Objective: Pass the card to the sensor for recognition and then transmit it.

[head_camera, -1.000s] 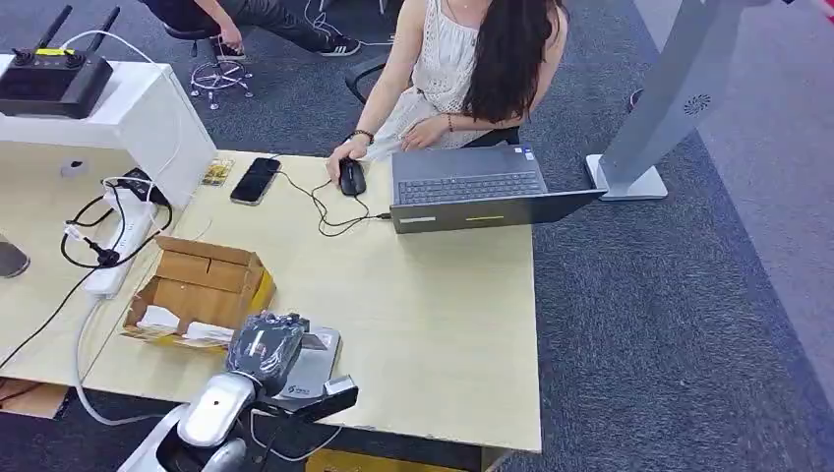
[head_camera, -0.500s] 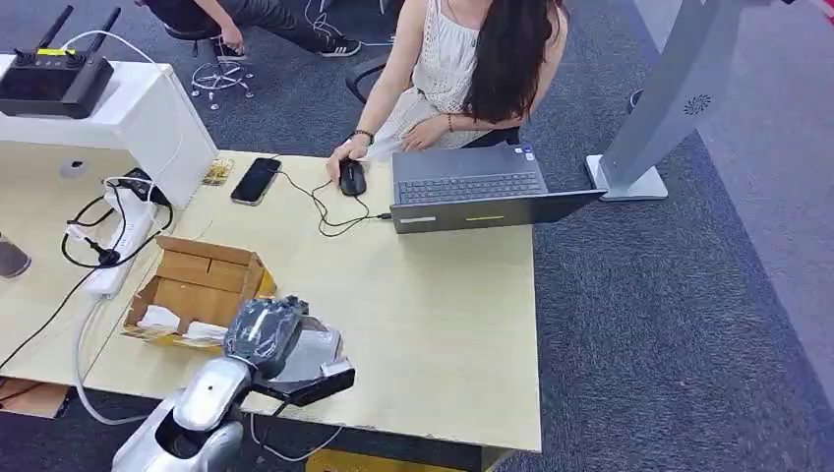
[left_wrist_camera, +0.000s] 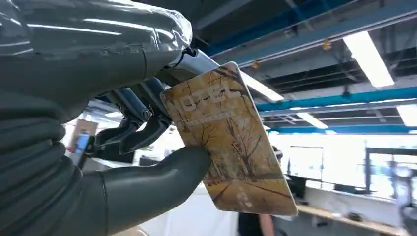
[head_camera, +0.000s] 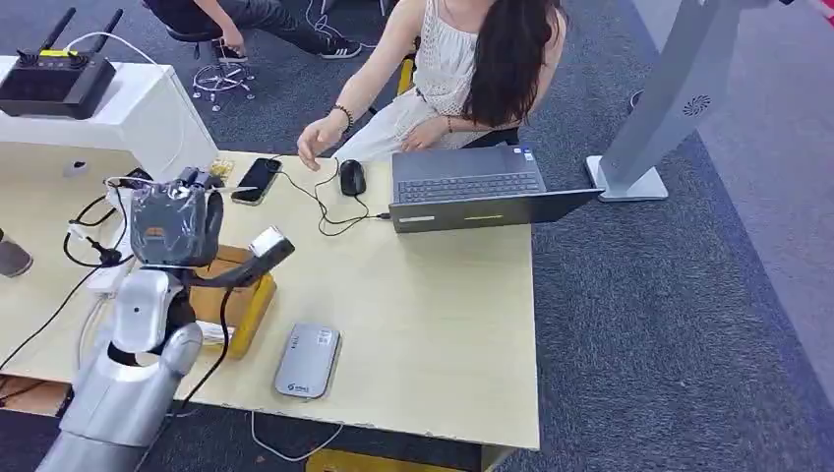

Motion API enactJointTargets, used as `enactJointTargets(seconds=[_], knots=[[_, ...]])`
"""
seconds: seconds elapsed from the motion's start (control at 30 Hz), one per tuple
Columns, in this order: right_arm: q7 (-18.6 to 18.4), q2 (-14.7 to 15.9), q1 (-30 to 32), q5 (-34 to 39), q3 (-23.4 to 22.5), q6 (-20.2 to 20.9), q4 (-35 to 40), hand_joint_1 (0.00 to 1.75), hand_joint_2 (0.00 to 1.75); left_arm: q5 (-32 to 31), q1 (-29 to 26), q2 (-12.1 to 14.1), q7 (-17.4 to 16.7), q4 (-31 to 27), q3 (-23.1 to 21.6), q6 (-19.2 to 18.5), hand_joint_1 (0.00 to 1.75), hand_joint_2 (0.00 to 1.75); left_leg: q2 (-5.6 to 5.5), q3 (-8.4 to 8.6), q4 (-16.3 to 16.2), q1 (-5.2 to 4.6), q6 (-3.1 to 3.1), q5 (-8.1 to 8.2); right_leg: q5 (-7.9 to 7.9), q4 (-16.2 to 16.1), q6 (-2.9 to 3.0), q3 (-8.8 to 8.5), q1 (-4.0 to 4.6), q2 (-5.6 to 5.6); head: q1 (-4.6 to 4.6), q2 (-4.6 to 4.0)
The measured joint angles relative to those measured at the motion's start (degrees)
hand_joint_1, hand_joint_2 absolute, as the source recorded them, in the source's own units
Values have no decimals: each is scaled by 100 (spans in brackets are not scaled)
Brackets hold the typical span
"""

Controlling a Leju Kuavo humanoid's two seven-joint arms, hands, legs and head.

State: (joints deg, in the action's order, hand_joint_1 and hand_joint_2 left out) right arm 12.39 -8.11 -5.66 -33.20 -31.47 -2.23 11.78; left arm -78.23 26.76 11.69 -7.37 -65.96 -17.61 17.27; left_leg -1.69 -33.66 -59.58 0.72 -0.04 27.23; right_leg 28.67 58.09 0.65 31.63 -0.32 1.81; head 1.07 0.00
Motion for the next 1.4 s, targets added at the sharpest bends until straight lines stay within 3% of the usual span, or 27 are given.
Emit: enactJointTargets(seconds=[0.17, 0.33, 0.37, 0.7, 1.13, 1.23, 1.4], knots=[[-13, -15, -38, -41, 54, 9, 0, 0, 175, -246, 755, 0, -92, 987, 105, -196, 175, 175, -8, -5, -1, -1, -2, -3, -3, 1, -4, 0, -1, -6, 0, 0], [-13, -17, -38, -41, 63, 7, 0, 0, 175, -293, 1030, -22, -96, 1409, 107, -232, 175, 175, -5, -9, -1, -4, -2, -2, -2, 0, -4, 5, -4, -2, -2, 0], [-13, -17, -38, -41, 65, 7, 0, 0, 175, -295, 1058, -28, -96, 1470, 107, -229, 0, 175, -6, -10, -2, -4, -2, -2, -2, -1, -4, 7, -4, -3, -2, 0], [-4, -17, -34, -41, 65, 7, 0, 0, 175, -266, 1099, -81, -81, 1765, 107, -162, 0, 175, -5, -11, -1, -3, -2, -2, -2, 0, -4, 9, -4, -3, 0, 0], [57, -17, -13, -37, 61, -9, 0, 0, 175, -135, 880, -168, -4, 1592, 107, -188, 0, 175, -5, -12, -1, -3, -1, -1, -2, -1, -4, 10, -4, -2, 0, 0], [127, -17, 14, 37, 26, -26, 0, 0, 175, -19, 657, -188, 173, 1253, 105, -348, 0, 175, -5, -12, -1, -4, -1, -1, -2, -1, -4, 10, -4, -2, -2, 0], [291, -15, 142, 232, -134, -122, -9, 0, 175, 164, -325, -129, 411, -212, -14, -741, 0, 175, 4, -15, 0, -5, 7, 10, 4, -2, -6, 12, -5, 7, -2, 0]])
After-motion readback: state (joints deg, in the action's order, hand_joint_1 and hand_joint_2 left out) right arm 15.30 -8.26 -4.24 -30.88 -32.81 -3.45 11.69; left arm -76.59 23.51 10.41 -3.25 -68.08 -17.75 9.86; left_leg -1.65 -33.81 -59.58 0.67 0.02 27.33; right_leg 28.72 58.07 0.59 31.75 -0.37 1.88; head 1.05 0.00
